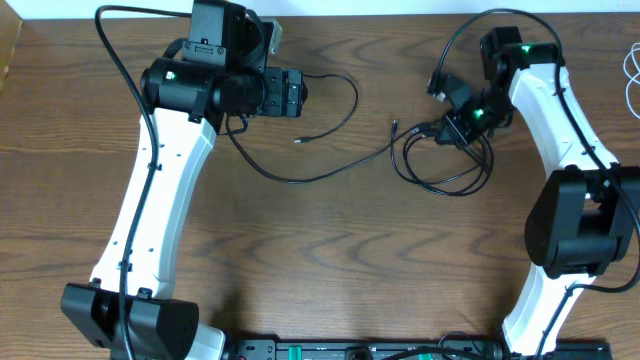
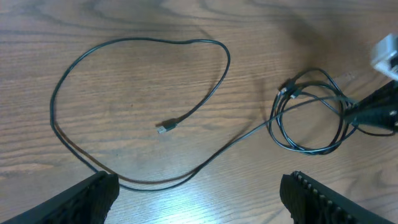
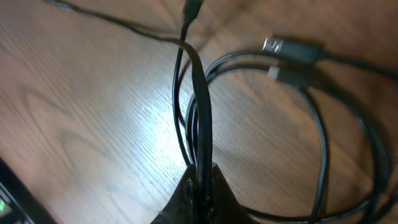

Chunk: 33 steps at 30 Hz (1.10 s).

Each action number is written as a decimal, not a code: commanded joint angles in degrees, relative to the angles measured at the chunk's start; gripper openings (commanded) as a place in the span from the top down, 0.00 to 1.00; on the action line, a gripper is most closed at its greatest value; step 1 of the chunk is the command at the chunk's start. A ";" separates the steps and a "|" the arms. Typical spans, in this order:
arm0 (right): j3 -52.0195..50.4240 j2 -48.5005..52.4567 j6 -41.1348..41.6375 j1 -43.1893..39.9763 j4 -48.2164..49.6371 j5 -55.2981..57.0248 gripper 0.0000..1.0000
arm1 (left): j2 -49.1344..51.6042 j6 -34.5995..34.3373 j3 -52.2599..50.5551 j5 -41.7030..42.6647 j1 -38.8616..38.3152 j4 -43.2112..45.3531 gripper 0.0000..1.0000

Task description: Untangle cables

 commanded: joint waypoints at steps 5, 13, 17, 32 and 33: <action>13.90 -2.67 10.80 2.05 -1.70 -2.34 0.99 | 0.02 -0.09 0.31 -0.74 0.02 -0.15 0.11; 27.08 -5.05 16.15 6.82 -1.99 -4.02 0.99 | 0.02 -0.09 0.31 -0.76 0.02 -0.11 0.11; 30.99 -5.95 20.06 9.92 -0.74 -4.00 0.99 | 0.02 -0.09 0.31 -0.74 0.02 -0.11 0.11; 35.28 -6.54 43.71 14.29 9.20 0.68 0.99 | 0.04 -2.91 0.28 13.49 -0.07 3.19 0.11; 35.26 -6.54 46.36 14.29 9.77 2.38 0.99 | 0.07 -3.93 0.24 13.94 -0.09 3.63 0.11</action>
